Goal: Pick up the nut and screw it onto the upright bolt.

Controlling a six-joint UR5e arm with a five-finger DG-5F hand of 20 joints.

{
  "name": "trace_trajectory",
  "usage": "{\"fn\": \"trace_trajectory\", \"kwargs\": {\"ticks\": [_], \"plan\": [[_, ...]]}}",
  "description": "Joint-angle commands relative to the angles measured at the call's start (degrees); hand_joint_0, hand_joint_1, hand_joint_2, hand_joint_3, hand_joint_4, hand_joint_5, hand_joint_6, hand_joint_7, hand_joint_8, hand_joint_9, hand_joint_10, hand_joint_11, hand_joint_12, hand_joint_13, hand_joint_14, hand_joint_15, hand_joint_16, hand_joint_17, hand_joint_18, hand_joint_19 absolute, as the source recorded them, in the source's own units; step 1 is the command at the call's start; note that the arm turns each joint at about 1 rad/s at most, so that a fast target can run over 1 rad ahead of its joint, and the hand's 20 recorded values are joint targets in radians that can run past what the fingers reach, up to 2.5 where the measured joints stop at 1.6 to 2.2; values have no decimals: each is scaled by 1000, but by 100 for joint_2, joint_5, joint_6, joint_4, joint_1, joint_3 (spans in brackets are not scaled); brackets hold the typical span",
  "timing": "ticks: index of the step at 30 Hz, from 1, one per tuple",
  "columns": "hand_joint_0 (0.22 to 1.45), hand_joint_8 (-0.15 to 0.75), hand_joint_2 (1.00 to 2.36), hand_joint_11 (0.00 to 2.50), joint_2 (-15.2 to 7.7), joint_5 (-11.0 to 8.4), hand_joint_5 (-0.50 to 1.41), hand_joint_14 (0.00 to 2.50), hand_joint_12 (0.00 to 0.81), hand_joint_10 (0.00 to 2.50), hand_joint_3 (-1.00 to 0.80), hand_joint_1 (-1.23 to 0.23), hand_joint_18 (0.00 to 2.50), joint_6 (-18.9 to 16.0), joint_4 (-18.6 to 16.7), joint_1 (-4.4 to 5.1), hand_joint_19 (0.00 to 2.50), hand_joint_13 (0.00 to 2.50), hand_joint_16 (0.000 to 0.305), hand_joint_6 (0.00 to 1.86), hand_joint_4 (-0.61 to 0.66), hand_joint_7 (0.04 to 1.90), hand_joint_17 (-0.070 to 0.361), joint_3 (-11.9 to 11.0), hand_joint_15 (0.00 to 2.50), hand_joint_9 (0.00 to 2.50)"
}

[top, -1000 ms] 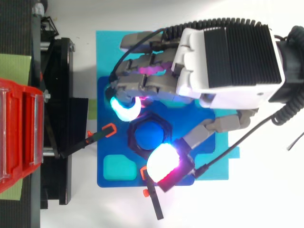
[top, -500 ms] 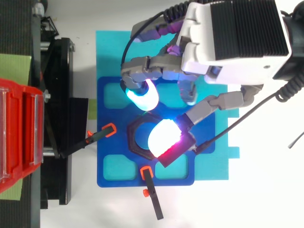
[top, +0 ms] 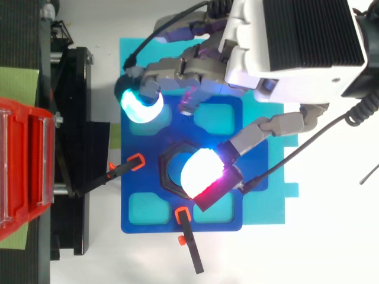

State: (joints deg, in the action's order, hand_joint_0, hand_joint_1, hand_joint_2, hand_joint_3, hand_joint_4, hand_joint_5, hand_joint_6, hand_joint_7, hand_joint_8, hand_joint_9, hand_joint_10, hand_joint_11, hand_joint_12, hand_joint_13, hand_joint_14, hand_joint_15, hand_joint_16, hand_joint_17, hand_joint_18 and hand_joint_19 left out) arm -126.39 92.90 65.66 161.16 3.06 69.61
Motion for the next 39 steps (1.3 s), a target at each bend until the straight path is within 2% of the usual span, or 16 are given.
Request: {"fn": "trace_trajectory", "kwargs": {"ticks": [1,2,4,8,11,20,24,26,30,39], "plan": [[469,263,1000,0,0,0,-145,0,330,0,-500,-395,308,0,-6,28,59,581,42,502,164,694,94,-17,13,958],[462,247,1000,0,-8,0,-154,0,334,0,-500,-395,151,9,-23,46,12,433,44,502,146,665,100,-9,0,842],[452,235,1000,0,-8,-9,-163,0,344,0,-500,-391,0,9,-41,64,0,272,46,501,132,636,104,-9,0,666],[439,217,1000,0,-8,-26,-170,0,349,0,-500,-362,0,9,-50,134,0,0,49,501,117,617,110,-9,0,386],[439,209,1000,0,-8,-61,-161,0,350,0,-500,-359,0,17,-32,178,0,0,49,501,107,623,110,-9,0,336],[442,217,1000,0,-8,-184,-139,0,349,0,-500,-359,0,9,21,327,0,0,48,501,120,638,109,18,0,396],[443,223,1000,0,-8,-264,-135,0,350,0,-500,-357,0,0,-15,389,0,7,48,501,125,647,109,115,0,422],[445,228,1000,0,-8,-316,-131,0,352,0,-500,-375,0,0,-102,433,0,43,48,502,126,646,109,238,0,455],[445,236,1000,0,-8,-369,-125,0,351,0,-500,-374,0,-9,-243,450,0,75,48,502,144,706,108,299,0,484],[454,286,1000,13,-8,-351,-115,0,330,0,-500,-385,0,-9,-243,433,0,280,41,504,191,1021,92,299,0,688]]}}
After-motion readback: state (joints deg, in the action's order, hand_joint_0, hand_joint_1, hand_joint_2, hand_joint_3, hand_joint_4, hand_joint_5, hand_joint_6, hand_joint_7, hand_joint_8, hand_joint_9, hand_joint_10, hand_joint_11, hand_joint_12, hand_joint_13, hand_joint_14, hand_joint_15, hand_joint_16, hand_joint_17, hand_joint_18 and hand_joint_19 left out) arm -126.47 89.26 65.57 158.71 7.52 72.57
